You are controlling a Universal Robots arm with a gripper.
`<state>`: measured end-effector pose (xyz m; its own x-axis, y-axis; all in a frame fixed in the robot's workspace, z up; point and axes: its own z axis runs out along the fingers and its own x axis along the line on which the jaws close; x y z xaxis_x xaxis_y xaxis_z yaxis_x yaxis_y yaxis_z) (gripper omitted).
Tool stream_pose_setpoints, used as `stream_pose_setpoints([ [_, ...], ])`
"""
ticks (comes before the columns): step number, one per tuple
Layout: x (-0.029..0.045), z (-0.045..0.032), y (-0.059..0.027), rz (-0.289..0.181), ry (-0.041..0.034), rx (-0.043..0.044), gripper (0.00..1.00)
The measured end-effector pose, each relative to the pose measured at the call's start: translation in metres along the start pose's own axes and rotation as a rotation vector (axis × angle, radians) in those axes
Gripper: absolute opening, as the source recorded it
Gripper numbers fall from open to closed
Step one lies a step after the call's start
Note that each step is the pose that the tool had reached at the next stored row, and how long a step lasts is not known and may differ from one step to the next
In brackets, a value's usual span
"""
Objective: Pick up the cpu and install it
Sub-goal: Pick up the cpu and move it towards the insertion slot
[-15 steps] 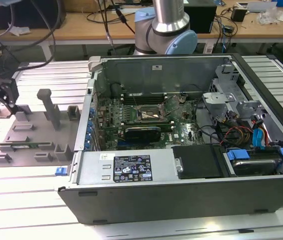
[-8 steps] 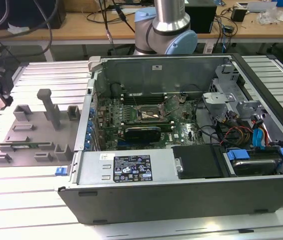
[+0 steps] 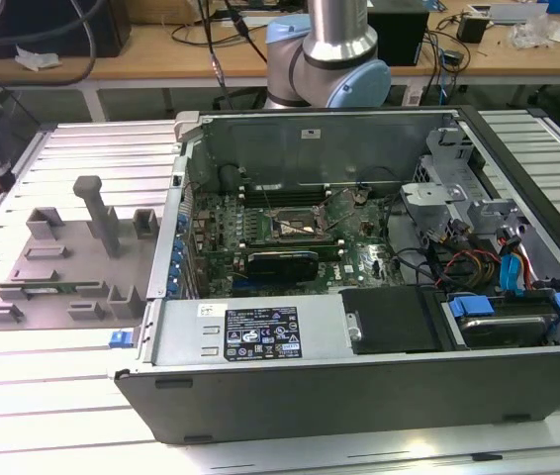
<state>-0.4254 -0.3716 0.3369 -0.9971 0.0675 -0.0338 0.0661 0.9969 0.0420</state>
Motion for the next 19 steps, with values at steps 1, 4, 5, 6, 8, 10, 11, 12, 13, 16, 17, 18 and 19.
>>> stream_pose_setpoints([
  [1,-0.0001,-0.0031,0.0001,0.000,0.0000,0.0000,0.55],
  [4,-0.0006,-0.0143,0.0006,0.000,-0.0001,0.0000,0.55],
  [5,-0.0008,-0.0186,0.0008,0.000,0.0000,0.0000,0.55],
  [6,-0.0011,-0.0243,0.0011,0.000,-0.0001,0.0000,0.55],
  [8,-0.0015,-0.0323,0.0014,0.000,-0.0001,0.0000,0.55],
  [10,-0.0018,-0.0404,0.0017,0.000,-0.0001,0.0000,0.55],
  [11,-0.0020,-0.0444,0.0019,0.000,-0.0001,-0.0001,0.55],
  [12,-0.0023,-0.0523,0.0022,0.000,0.0000,0.0000,0.55],
  [13,-0.0025,-0.0562,0.0024,0.000,0.0000,0.0000,0.55],
  [16,-0.0033,-0.0726,0.0031,0.000,-0.0001,0.0000,0.55],
  [17,-0.0035,-0.0783,0.0034,0.000,-0.0001,0.0000,0.55],
  [18,-0.0037,-0.0831,0.0036,0.000,0.0000,0.0000,0.55],
  [19,-0.0039,-0.0891,0.0038,0.000,-0.0002,-0.0001,0.55],
])
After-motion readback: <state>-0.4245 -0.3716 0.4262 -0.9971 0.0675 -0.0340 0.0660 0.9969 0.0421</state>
